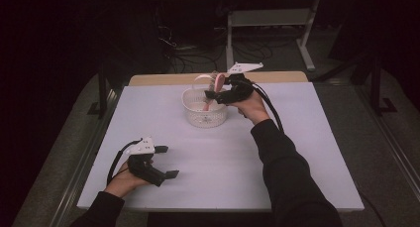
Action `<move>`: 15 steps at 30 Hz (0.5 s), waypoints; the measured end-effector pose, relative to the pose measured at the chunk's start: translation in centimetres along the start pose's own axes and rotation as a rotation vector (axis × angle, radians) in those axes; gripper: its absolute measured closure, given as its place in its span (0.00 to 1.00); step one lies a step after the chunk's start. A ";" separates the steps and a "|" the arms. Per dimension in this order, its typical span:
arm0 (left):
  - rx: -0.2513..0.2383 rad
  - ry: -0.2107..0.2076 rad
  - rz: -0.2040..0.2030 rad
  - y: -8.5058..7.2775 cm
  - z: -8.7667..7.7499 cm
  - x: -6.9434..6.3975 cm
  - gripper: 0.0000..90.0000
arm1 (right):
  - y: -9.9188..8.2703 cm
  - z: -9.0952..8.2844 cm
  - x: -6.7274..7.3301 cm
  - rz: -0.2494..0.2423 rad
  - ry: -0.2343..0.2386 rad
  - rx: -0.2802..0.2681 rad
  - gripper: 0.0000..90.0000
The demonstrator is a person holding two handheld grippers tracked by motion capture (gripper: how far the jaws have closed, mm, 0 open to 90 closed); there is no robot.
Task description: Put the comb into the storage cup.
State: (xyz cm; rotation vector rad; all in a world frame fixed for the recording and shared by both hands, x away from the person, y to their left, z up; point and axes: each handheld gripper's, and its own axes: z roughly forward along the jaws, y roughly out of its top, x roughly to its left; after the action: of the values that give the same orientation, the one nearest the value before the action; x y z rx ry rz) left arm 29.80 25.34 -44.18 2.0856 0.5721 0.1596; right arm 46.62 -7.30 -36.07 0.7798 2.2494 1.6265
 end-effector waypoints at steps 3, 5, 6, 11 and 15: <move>0.001 -0.001 0.000 0.0 0.1 0.0 0.00 | -0.3 -0.5 -0.2 -0.001 0.004 0.005 0.21; 0.001 -0.001 -0.001 0.0 0.1 0.0 0.00 | -0.3 -0.7 -0.3 -0.001 0.005 0.007 0.21; 0.002 -0.002 -0.001 0.0 0.1 0.0 0.00 | -0.4 -0.8 -0.3 -0.002 0.005 0.007 0.21; 0.006 -0.005 0.000 0.0 0.2 -0.1 0.00 | -0.9 -1.5 -0.7 0.001 0.012 0.014 0.21; 0.007 -0.007 0.001 0.0 0.2 -0.1 0.00 | -1.2 -1.8 -0.8 0.001 0.011 0.014 0.21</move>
State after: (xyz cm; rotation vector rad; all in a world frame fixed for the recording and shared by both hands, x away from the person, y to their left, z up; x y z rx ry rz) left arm 29.80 25.15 -44.30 2.0925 0.5683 0.1512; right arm 46.07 -9.49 -36.68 0.7781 2.2700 1.6212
